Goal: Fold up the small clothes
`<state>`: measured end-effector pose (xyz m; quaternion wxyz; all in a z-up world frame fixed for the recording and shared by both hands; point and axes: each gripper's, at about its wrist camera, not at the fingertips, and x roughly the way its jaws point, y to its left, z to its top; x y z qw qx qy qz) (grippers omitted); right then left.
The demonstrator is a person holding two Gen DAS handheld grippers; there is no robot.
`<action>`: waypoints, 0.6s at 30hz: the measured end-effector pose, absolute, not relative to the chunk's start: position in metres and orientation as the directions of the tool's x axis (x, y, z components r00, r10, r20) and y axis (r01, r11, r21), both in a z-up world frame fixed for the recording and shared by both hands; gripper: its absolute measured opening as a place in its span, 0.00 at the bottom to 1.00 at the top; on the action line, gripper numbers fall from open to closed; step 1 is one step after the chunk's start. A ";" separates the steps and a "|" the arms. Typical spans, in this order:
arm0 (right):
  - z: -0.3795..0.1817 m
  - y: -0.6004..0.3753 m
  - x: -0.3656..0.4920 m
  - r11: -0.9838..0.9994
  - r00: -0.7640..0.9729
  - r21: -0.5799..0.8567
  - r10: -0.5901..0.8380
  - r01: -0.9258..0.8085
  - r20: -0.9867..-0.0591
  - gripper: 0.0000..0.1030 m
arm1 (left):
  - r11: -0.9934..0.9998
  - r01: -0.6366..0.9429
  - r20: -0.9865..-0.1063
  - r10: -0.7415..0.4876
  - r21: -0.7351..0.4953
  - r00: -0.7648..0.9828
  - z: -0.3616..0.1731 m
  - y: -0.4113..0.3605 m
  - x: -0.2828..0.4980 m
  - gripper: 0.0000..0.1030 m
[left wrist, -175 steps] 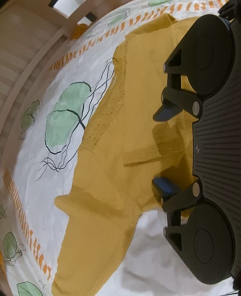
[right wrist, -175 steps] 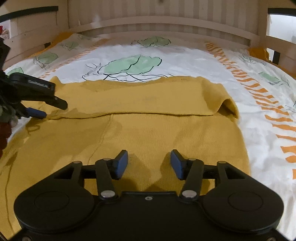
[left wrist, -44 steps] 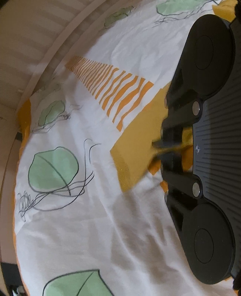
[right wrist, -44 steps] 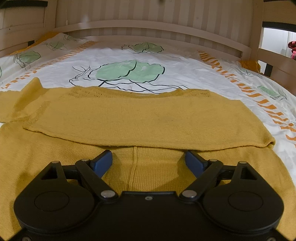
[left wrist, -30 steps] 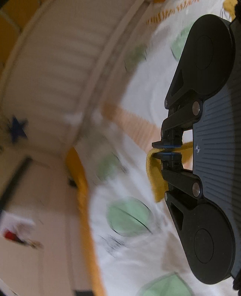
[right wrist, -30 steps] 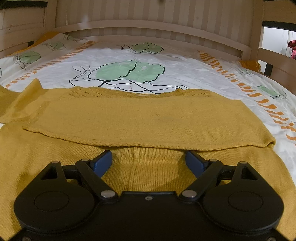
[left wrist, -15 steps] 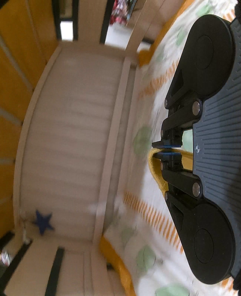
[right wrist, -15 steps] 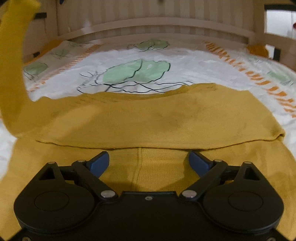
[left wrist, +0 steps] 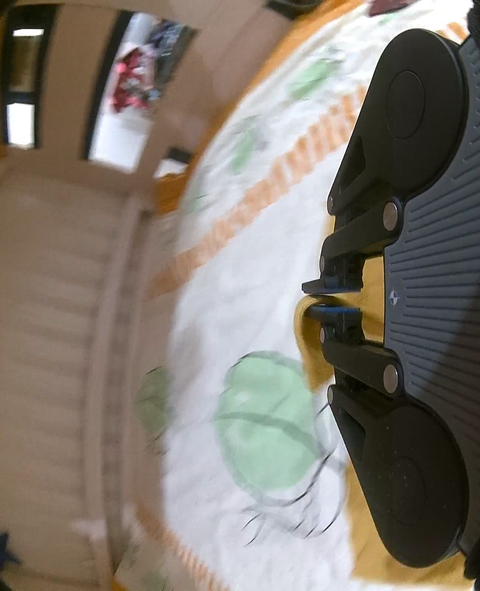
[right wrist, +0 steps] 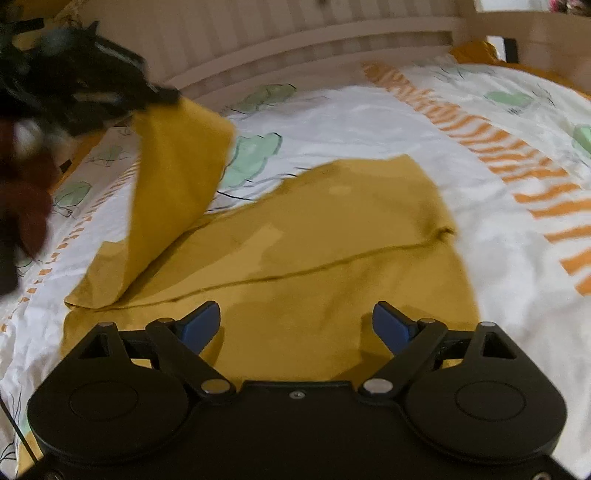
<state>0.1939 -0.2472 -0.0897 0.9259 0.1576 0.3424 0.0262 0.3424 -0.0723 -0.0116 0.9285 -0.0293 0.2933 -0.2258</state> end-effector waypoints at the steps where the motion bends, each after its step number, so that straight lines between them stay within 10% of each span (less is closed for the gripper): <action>1: -0.090 -0.249 0.192 0.949 0.764 0.309 0.154 0.063 -0.627 0.87 | 0.890 0.416 -0.540 -0.448 -0.189 0.712 -0.016 -0.078 0.340 0.18; 11: -0.083 -0.251 0.195 0.955 0.768 0.293 0.150 0.051 -0.623 0.87 | 0.860 0.472 -0.430 -0.507 -0.194 0.747 0.019 -0.061 0.301 0.38; 18: -0.071 -0.248 0.209 0.962 0.780 0.270 0.143 0.035 -0.609 0.87 | 0.968 0.224 -0.527 -0.250 -0.113 0.812 -0.014 0.010 0.285 0.39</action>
